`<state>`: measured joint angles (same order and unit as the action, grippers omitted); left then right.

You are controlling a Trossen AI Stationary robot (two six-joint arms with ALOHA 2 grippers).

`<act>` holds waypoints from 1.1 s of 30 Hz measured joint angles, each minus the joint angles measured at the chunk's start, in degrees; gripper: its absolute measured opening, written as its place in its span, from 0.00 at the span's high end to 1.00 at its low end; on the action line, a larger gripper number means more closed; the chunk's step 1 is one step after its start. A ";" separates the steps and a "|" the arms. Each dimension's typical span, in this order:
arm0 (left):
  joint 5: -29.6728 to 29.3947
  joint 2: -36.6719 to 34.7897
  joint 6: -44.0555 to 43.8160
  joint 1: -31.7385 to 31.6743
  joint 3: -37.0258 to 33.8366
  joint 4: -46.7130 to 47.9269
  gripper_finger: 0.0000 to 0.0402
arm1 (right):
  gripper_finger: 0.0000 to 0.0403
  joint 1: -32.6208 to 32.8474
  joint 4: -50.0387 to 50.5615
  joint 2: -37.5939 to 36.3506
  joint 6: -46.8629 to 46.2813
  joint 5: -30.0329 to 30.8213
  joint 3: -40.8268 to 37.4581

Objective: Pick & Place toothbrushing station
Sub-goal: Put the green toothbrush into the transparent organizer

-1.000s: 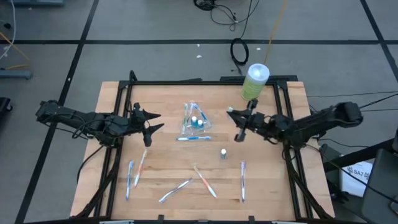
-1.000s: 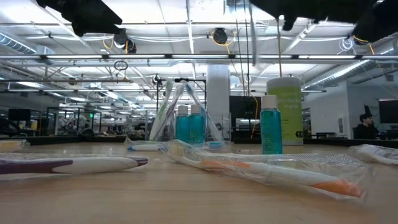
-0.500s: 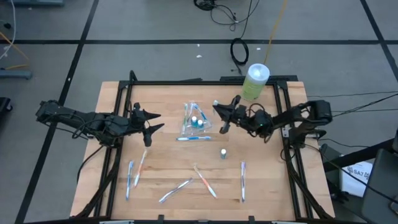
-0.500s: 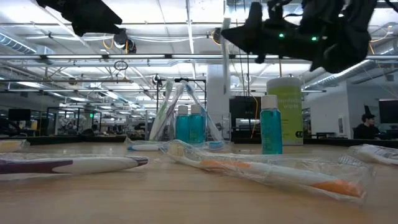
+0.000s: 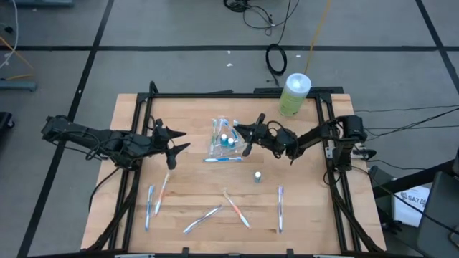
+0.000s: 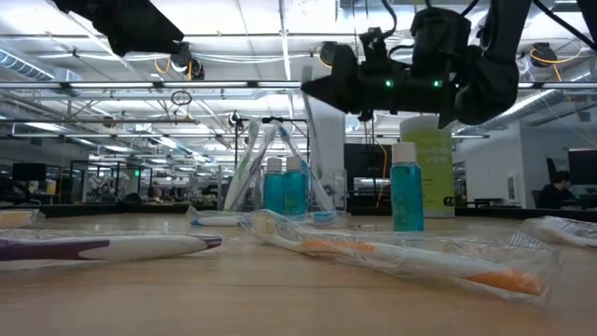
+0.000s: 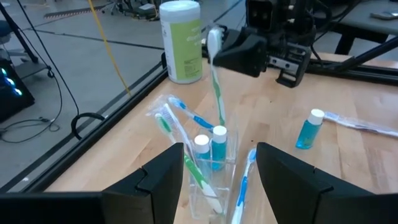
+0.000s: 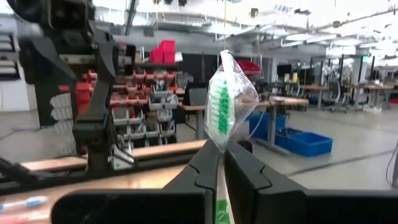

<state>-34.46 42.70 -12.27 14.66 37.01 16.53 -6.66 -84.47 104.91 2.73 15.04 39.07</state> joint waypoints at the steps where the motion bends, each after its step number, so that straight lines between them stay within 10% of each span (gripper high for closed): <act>1: 0.04 0.31 -0.16 0.00 0.00 -0.04 0.48 | 0.98 -0.12 -0.01 0.46 -0.56 0.01 0.00; 23: -0.07 2.42 0.06 0.00 0.00 -0.39 0.48 | 0.97 -1.95 14.86 1.10 -7.70 1.41 0.02; 33: -0.09 2.42 0.01 0.00 0.00 -0.52 0.48 | 0.69 -1.94 13.71 1.18 -7.62 1.39 -0.02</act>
<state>-34.54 45.12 -12.27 14.66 37.01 16.01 -8.60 -70.76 106.09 -4.89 16.43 39.05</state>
